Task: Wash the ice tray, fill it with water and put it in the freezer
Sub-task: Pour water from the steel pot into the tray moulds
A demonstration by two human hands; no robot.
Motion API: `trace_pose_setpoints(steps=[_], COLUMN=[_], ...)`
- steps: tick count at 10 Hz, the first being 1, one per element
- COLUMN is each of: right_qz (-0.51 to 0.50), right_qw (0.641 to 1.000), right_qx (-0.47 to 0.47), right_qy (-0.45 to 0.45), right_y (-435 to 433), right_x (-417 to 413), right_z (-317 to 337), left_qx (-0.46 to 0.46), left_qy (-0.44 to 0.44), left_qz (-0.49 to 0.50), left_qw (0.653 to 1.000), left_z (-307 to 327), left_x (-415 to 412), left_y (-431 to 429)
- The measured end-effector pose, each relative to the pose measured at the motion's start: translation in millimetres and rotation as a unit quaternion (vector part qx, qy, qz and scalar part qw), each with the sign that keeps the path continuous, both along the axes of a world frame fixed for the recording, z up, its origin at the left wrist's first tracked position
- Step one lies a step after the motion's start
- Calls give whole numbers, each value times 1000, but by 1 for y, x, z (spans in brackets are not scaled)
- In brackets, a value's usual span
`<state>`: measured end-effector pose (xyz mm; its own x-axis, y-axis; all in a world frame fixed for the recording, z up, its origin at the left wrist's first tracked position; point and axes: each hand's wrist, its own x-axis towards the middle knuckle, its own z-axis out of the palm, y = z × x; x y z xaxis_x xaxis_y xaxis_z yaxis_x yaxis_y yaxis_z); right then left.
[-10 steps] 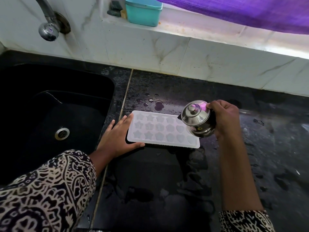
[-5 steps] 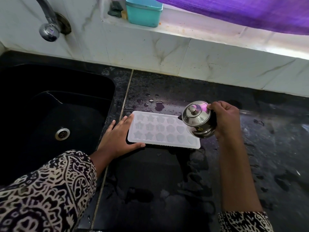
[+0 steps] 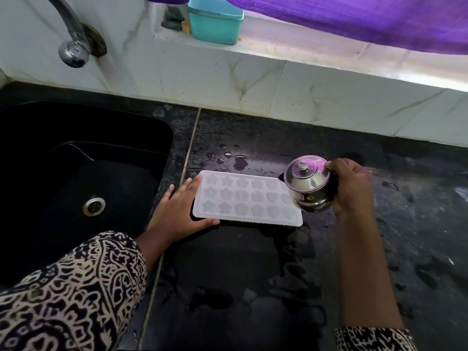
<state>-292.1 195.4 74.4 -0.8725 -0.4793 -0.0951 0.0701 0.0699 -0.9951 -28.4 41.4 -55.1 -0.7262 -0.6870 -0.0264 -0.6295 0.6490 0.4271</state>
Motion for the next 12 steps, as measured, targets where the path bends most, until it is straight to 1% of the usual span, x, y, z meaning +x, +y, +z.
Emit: trace_pose_setpoints(steps=[2, 5, 12], right_qz=[-9, -3, -9], right_qw=[998, 994, 992], right_qx=[17, 23, 32], right_qy=[62, 107, 122], right_y=[3, 5, 9], right_x=[-1, -1, -6], right_z=[-3, -3, 1], left_qx=[-3, -2, 0], left_qy=[-2, 1, 4], left_qz=[0, -1, 5], left_qw=[1000, 1000, 1000], left_z=[-1, -1, -1], left_x=[0, 0, 0], left_y=[-1, -1, 0])
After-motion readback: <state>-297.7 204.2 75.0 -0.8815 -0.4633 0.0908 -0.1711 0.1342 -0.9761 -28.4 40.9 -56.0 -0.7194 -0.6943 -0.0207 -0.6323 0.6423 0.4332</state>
